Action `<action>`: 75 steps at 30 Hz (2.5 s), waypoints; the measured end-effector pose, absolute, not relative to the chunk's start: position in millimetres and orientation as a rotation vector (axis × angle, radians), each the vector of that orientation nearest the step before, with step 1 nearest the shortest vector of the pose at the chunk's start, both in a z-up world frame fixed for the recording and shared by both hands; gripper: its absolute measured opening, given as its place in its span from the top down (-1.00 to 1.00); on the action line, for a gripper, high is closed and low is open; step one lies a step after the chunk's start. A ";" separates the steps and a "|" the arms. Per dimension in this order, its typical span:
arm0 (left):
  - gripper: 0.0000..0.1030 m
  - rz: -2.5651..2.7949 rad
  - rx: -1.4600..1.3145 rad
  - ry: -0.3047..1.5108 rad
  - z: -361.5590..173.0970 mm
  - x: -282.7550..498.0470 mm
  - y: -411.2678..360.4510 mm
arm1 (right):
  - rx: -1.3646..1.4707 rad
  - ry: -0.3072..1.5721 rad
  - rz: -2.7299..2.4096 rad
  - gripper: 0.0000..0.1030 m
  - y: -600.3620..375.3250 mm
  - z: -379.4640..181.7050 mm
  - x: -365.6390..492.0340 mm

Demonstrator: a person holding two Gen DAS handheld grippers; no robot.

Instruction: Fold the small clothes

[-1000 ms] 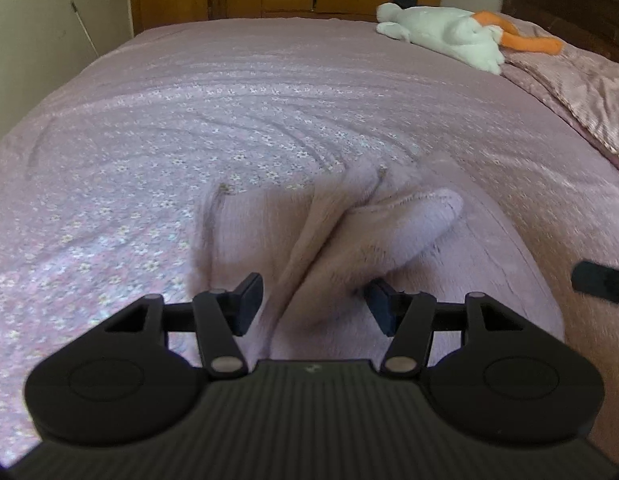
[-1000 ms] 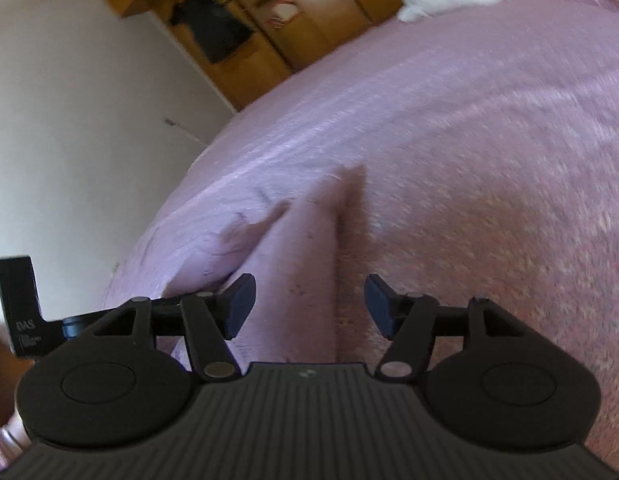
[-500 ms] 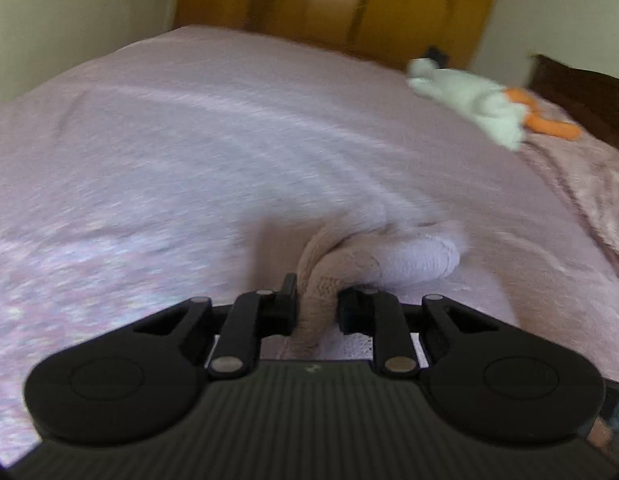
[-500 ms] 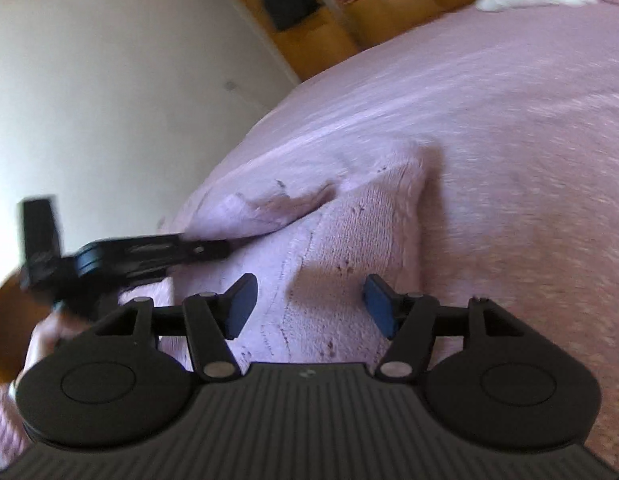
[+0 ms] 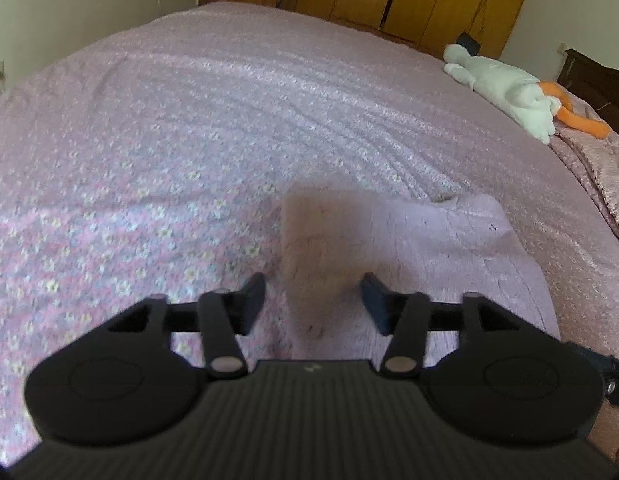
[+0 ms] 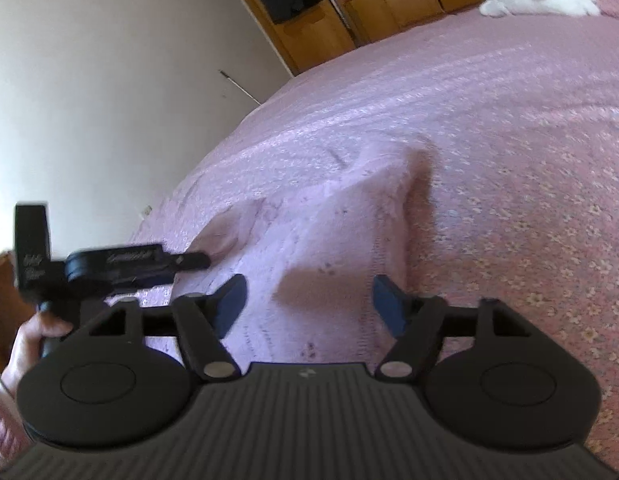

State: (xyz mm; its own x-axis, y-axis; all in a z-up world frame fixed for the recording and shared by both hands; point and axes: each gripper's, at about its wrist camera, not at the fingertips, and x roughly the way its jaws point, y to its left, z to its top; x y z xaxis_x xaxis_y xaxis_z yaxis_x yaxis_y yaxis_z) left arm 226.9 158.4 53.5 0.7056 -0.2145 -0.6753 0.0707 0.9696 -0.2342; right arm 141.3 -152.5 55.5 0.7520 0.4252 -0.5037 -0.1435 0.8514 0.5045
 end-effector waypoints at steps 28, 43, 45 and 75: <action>0.24 -0.427 -0.597 0.935 33.9 171.9 158.1 | 0.664 0.809 0.365 -0.08 -181.6 76.8 135.3; 0.21 -0.549 -0.405 0.996 28.7 72.4 73.5 | 0.522 0.862 0.230 -0.11 -220.8 67.6 3.4; 0.16 -0.501 -0.326 1.001 25.4 68.0 65.3 | 0.452 0.872 0.207 -0.15 -209.9 55.1 -1.3; -0.35 -0.091 0.023 0.850 35.8 -67.4 15.5 | 0.159 0.766 0.005 -1.00 -166.7 73.9 -124.8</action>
